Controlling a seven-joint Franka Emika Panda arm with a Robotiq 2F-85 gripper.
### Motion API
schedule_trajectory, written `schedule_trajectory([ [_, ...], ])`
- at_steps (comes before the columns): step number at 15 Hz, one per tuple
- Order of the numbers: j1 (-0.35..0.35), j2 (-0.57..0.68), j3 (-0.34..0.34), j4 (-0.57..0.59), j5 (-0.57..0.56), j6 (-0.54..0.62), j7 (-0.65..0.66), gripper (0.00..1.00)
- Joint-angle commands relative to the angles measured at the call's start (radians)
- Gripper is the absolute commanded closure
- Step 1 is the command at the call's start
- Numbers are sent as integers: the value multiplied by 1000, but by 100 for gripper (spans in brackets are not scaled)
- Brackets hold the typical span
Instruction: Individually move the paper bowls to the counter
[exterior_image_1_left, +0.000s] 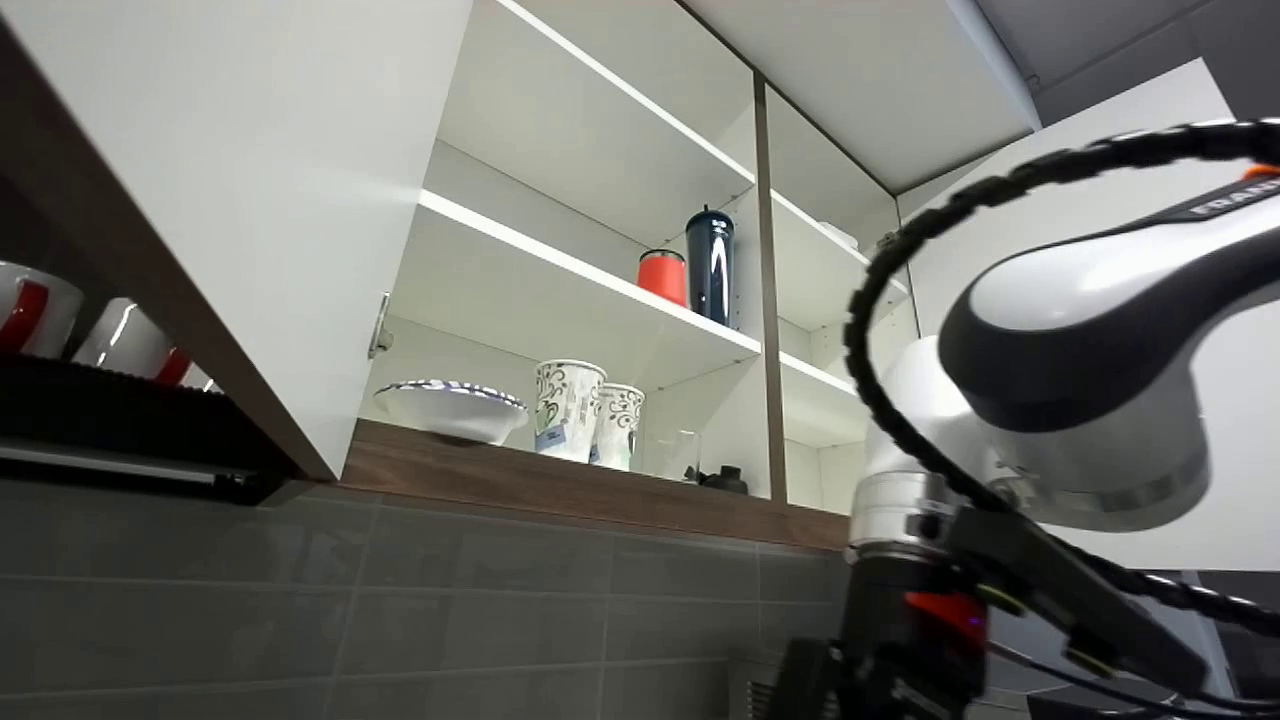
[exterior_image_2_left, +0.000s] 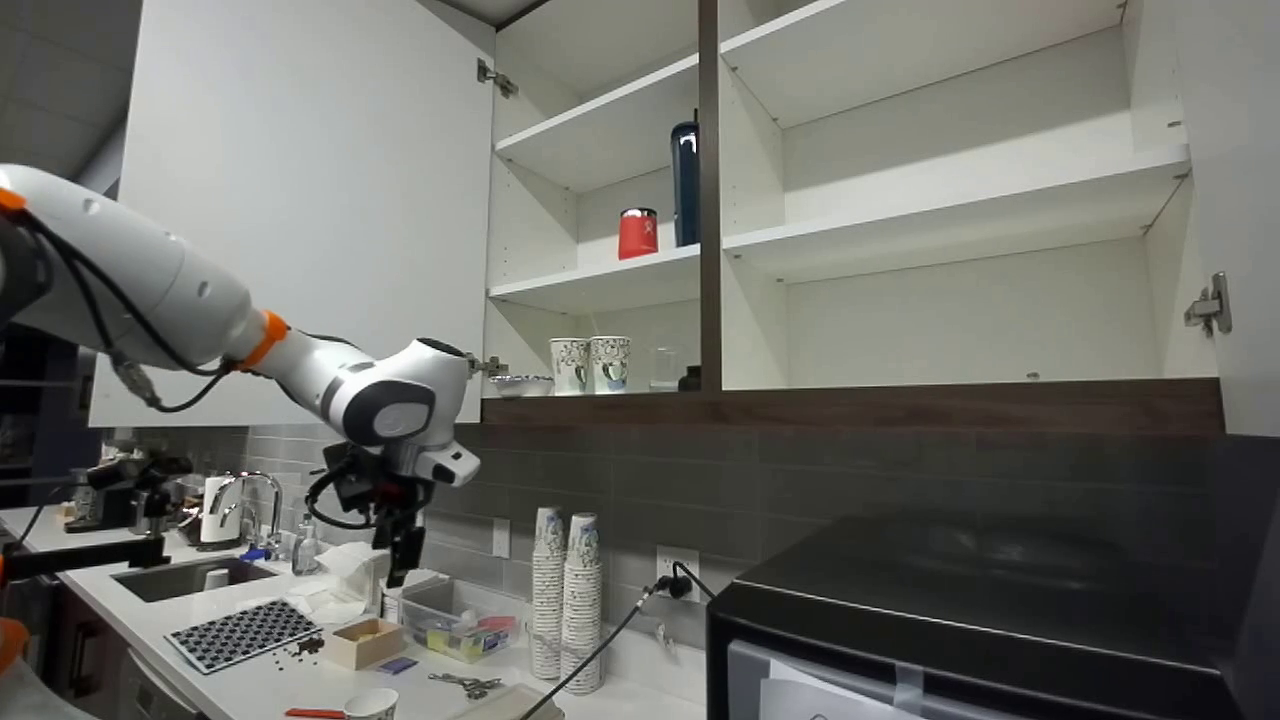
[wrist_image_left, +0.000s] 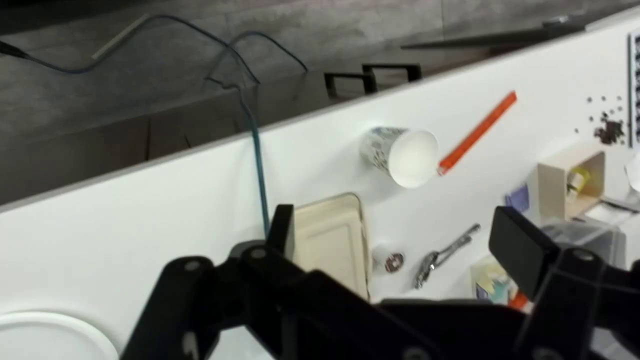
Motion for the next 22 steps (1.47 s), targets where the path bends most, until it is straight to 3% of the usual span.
schedule_trajectory([
  [1, 0, 194, 53, 214, 34, 158, 77, 0],
  [3, 4, 275, 71, 321, -9, 187, 103, 0],
  [4, 12, 185, 46, 214, 9, 178, 63, 0],
  [6, 14, 245, 58, 292, 5, 183, 81, 0],
  [11, 12, 263, 60, 328, 4, 200, 89, 0],
  [13, 11, 245, 68, 376, -41, 220, 65, 0],
  [17, -9, 235, 113, 521, -246, 256, 104, 0],
  [22, -31, 301, 159, 708, -396, 296, 160, 0],
])
